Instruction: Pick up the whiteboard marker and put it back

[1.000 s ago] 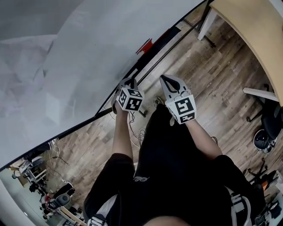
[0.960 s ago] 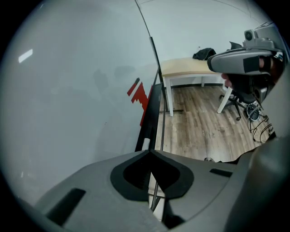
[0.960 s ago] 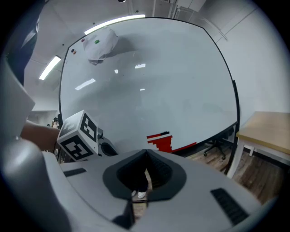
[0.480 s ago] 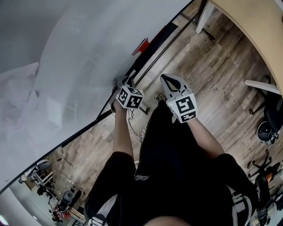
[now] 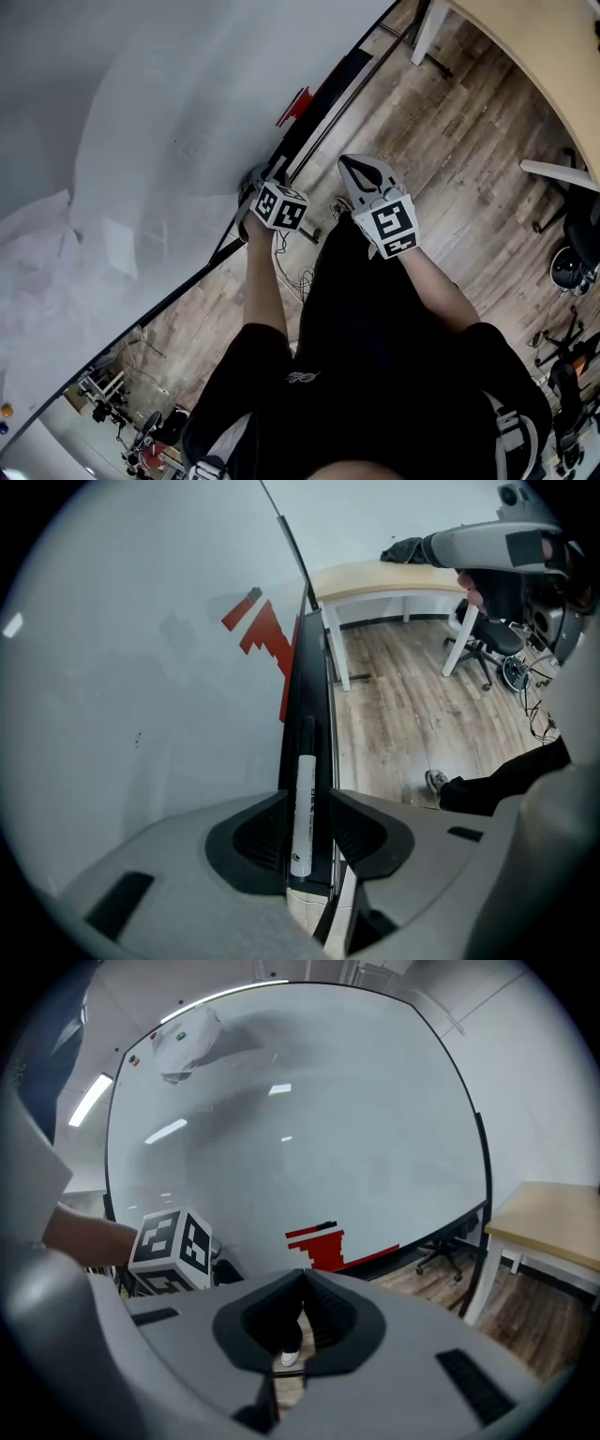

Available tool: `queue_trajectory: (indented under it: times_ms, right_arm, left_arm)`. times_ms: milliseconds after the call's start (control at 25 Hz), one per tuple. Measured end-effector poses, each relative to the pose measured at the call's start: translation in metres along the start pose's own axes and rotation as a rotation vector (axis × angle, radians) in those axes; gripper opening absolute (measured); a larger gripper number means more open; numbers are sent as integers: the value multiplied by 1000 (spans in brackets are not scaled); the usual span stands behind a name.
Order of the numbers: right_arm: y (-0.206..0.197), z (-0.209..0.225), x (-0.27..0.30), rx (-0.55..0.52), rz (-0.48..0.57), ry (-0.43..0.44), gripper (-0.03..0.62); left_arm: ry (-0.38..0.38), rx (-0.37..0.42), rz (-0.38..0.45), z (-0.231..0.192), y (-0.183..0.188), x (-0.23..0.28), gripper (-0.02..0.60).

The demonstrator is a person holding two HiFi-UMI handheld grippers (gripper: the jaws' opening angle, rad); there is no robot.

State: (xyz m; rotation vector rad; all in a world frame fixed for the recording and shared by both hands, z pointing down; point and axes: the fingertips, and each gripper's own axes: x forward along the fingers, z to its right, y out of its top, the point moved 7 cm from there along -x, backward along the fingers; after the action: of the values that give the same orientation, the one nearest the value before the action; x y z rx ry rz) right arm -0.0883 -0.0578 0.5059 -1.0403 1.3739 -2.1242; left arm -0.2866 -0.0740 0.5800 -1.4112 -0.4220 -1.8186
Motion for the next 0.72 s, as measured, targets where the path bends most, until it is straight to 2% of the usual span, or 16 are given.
queue_trajectory:
  times_ms: [280, 720]
  right_arm:
    - [-6, 15, 2, 20, -8, -19, 2]
    - [-12, 23, 1, 38, -12, -34, 2]
  left_arm:
    - [-32, 21, -40, 4, 7, 9, 117]
    - [-46, 12, -74, 4, 9, 12, 114]
